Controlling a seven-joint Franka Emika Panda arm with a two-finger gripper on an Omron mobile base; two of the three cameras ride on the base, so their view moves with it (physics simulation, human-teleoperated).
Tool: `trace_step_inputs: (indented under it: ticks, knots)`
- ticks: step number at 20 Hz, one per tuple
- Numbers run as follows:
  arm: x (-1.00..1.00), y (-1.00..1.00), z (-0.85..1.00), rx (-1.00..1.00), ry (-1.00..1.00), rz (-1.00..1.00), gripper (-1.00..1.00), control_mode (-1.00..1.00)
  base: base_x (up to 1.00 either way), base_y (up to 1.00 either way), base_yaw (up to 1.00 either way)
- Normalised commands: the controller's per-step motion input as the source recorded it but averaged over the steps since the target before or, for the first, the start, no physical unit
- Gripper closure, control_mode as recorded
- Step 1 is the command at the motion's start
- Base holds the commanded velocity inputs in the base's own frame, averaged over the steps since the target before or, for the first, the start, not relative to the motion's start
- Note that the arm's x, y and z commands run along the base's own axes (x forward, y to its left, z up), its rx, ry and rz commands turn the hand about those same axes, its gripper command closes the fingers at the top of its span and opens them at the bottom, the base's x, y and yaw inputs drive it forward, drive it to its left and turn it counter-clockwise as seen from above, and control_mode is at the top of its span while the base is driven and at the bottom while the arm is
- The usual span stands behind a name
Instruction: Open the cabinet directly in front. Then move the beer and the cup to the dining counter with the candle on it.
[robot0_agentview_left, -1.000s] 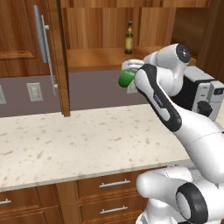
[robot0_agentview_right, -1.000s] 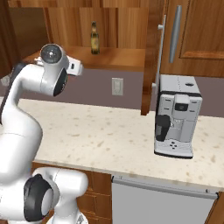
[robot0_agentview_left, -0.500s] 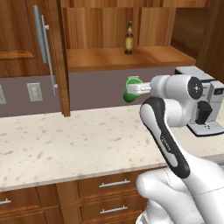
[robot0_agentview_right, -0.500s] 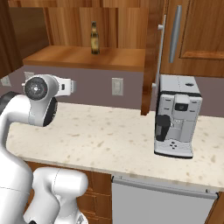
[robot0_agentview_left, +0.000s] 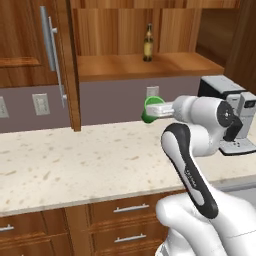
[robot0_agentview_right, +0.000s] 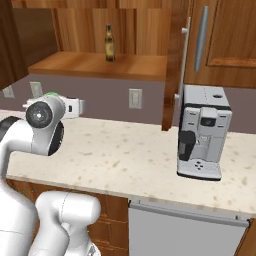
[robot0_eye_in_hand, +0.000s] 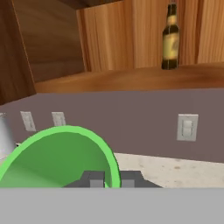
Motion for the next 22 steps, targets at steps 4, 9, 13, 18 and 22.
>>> trace_step_inputs:
  ticks: [4,9,13,18,22]
  knots:
    - [0.0,0.0,0.0,0.0,0.0,0.0,1.0,1.0,-1.0,0.1,0.41]
    - [0.0,0.0,0.0,0.0,0.0,0.0,1.0,1.0,-0.49,0.0,0.8]
    - [0.0,0.0,0.0,0.0,0.0,0.0,1.0,1.0,0.0,0.0,0.97]
    - [0.0,0.0,0.0,0.0,0.0,0.0,1.0,1.0,0.0,0.0,0.97]
    - [0.0,0.0,0.0,0.0,0.0,0.0,1.0,1.0,0.0,0.0,0.97]
